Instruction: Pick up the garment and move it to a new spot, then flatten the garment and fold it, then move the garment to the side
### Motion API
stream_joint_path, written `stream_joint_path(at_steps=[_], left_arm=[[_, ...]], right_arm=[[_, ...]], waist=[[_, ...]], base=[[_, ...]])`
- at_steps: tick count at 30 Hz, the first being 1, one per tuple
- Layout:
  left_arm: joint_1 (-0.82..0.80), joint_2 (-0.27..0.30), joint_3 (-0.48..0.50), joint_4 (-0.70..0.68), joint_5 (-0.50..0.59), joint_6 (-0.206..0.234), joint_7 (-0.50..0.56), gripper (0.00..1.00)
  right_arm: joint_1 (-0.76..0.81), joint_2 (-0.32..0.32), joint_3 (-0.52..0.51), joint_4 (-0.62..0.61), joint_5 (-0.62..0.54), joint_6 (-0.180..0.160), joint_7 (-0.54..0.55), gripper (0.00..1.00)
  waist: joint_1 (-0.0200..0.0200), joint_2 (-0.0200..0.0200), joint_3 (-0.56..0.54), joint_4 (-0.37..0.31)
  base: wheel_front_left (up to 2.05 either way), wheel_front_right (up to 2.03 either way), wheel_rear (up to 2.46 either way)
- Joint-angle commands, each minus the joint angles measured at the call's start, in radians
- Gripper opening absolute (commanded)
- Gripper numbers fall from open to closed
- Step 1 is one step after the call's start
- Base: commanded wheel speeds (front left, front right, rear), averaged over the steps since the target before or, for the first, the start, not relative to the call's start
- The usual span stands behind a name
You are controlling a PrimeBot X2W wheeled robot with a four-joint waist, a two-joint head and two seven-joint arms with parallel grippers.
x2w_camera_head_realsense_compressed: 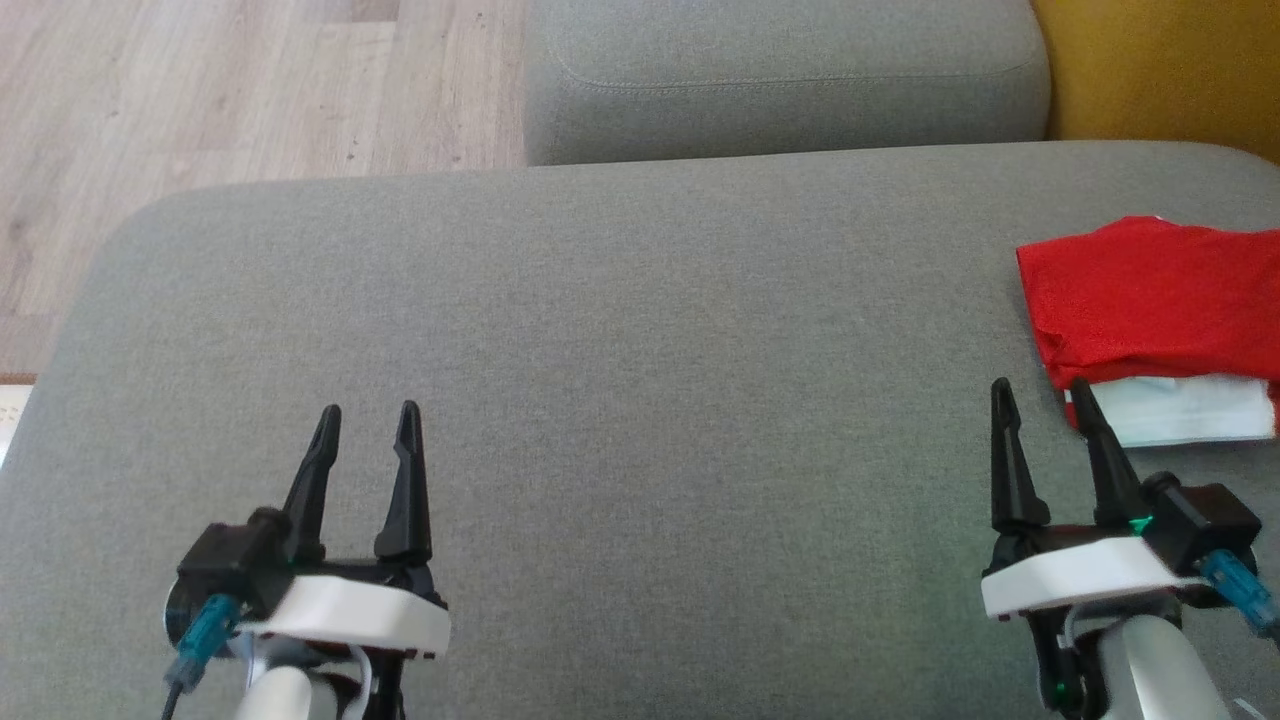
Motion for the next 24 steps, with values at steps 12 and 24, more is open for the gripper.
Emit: stream_joint_path(at_steps=[12,24], left_arm=[[-0.020,0.005,0.052,-0.014,-0.029,-0.006,-0.006,1.00],[-0.017,0.005,0.066,0.002,-0.074,-0.008,-0.006,1.00]], right_arm=[[-0.020,-0.003,0.022,-0.047,0.005,-0.001,-0.014,1.00],[-0.024,-0.003,0.024,-0.051,0.001,-0.001,-0.014,1.00]], waist=[[0.0000,0.0000,0.002,0.004],[0.0000,0.0000,0.007,0.003]], base=[[0.00,0.00,0.00],[0.00,0.00,0.00]])
